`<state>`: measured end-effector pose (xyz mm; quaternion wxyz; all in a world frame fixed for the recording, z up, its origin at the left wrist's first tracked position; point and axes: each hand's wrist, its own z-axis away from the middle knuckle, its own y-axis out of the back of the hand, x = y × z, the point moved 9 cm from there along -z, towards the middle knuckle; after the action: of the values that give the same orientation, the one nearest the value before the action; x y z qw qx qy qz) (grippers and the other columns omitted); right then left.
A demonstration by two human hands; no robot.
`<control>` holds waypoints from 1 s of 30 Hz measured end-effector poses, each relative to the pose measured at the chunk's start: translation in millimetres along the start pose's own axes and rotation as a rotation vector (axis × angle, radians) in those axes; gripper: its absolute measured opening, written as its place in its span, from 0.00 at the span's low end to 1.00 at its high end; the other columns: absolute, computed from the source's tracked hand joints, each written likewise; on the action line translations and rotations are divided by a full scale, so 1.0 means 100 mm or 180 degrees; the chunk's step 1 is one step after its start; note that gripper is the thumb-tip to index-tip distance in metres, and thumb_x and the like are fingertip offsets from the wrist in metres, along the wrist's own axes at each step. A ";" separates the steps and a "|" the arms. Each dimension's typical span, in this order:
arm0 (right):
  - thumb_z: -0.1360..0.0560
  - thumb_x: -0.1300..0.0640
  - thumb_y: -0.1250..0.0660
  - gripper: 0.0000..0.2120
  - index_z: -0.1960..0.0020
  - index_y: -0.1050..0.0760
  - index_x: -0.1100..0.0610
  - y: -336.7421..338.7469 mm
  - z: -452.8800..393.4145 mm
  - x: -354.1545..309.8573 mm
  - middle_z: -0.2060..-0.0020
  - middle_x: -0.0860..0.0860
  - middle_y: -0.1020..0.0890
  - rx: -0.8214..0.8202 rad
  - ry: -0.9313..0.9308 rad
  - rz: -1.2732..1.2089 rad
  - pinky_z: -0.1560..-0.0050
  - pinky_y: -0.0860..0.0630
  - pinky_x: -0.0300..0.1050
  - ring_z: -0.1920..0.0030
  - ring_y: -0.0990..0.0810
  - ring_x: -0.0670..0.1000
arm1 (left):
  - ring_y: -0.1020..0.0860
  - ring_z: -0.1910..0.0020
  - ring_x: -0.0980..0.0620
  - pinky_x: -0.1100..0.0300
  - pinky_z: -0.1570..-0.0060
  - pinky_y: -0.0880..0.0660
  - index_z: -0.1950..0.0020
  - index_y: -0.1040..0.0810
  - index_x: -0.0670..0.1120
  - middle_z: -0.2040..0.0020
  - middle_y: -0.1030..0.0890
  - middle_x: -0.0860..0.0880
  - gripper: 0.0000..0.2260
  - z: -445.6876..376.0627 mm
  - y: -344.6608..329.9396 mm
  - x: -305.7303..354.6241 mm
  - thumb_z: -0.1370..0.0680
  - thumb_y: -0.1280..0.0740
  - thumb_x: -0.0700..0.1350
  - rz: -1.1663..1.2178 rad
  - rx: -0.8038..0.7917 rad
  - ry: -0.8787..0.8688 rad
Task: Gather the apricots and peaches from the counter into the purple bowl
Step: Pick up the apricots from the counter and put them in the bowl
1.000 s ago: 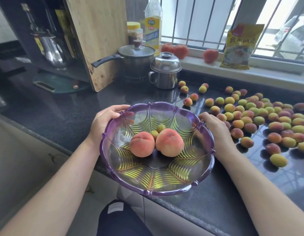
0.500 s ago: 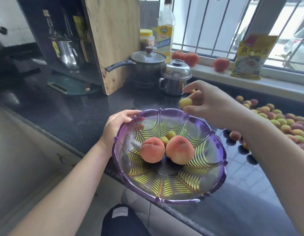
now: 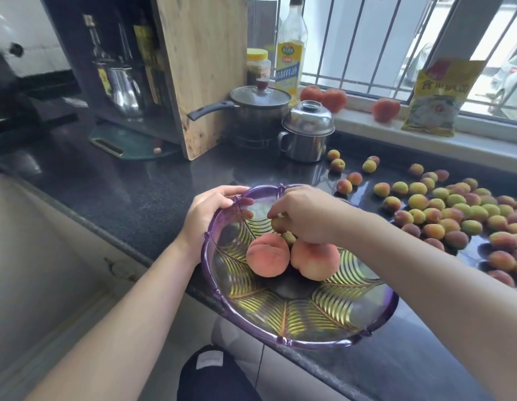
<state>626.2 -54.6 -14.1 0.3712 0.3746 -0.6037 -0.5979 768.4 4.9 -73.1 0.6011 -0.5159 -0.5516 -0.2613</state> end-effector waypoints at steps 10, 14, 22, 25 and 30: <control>0.24 0.53 0.36 0.10 0.48 0.17 0.49 0.04 -0.01 -0.04 0.55 0.51 0.16 -0.0241 -0.0293 -0.0073 0.51 0.19 0.51 0.51 0.19 0.56 | 0.14 0.52 0.39 0.52 0.51 0.17 0.41 0.17 0.36 0.49 0.13 0.37 0.19 0.01 0.02 -0.01 0.26 0.40 0.41 -0.0102 0.0000 -0.0019; 0.24 0.53 0.34 0.10 0.47 0.17 0.52 0.12 0.01 -0.01 0.53 0.52 0.17 -0.0163 -0.0425 0.0092 0.55 0.19 0.48 0.52 0.19 0.56 | 0.15 0.51 0.37 0.49 0.49 0.17 0.41 0.16 0.37 0.48 0.13 0.36 0.19 0.01 0.03 0.00 0.26 0.40 0.41 -0.0189 0.0015 -0.0036; 0.23 0.47 0.33 0.12 0.45 0.19 0.51 0.10 0.08 0.05 0.51 0.50 0.16 -0.0202 -0.0531 -0.0047 0.51 0.20 0.49 0.51 0.20 0.54 | 0.15 0.49 0.38 0.52 0.50 0.17 0.40 0.16 0.36 0.47 0.13 0.36 0.19 0.02 0.02 0.01 0.26 0.40 0.41 -0.0185 0.0015 -0.0046; 0.21 0.44 0.34 0.12 0.43 0.19 0.48 0.39 0.20 0.27 0.52 0.46 0.16 0.0364 -0.0749 -0.0651 0.50 0.20 0.48 0.53 0.20 0.51 | 0.15 0.49 0.38 0.52 0.51 0.17 0.41 0.16 0.36 0.48 0.13 0.36 0.19 0.03 0.02 0.00 0.26 0.40 0.41 -0.0127 0.0033 -0.0038; 0.20 0.56 0.34 0.07 0.51 0.17 0.53 0.71 0.70 1.16 0.64 0.46 0.18 0.1999 -0.1700 -0.1620 0.59 0.27 0.39 0.64 0.21 0.44 | 0.15 0.50 0.36 0.47 0.46 0.18 0.40 0.16 0.36 0.47 0.14 0.35 0.20 0.00 0.05 -0.02 0.26 0.39 0.41 -0.0207 0.0056 -0.0038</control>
<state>510.9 -127.3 56.3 -0.0858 0.4377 -0.7184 -0.5338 772.5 6.3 -76.9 0.5935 -0.4939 -0.5739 -0.2728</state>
